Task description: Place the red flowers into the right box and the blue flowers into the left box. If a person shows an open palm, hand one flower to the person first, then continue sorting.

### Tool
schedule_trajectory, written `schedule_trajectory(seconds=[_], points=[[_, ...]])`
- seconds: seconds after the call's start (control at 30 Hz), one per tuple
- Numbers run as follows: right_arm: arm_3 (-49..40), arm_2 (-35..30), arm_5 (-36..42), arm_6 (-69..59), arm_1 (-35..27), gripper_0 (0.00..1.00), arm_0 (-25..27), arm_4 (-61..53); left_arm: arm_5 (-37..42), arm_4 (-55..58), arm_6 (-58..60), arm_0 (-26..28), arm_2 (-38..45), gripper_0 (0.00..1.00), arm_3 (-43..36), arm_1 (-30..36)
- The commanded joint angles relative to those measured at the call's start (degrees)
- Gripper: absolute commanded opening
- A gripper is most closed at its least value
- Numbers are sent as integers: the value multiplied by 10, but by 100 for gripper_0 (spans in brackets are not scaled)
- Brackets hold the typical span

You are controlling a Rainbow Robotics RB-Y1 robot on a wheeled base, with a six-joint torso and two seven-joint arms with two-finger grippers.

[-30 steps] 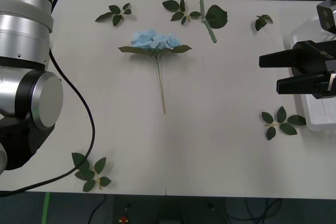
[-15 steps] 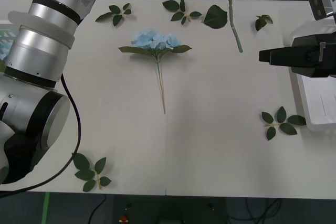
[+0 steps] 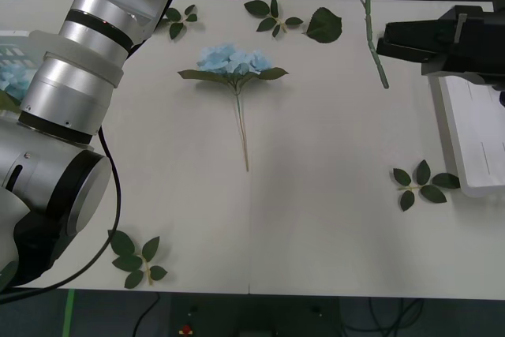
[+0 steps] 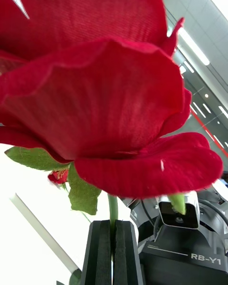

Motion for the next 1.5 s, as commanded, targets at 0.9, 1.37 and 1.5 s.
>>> schedule_trajectory(seconds=[0.9,1.37,1.5], points=[[-8,53,-74,6,55,0,-86,-8,-31,39,-57,5,-39,0,-24,-14],[-8,53,-74,13,54,0,-86,-8,-31,39,-57,5,-39,0,-24,-14],[-8,53,-74,15,54,0,-86,-8,-31,39,-57,5,-39,0,-24,-14]])
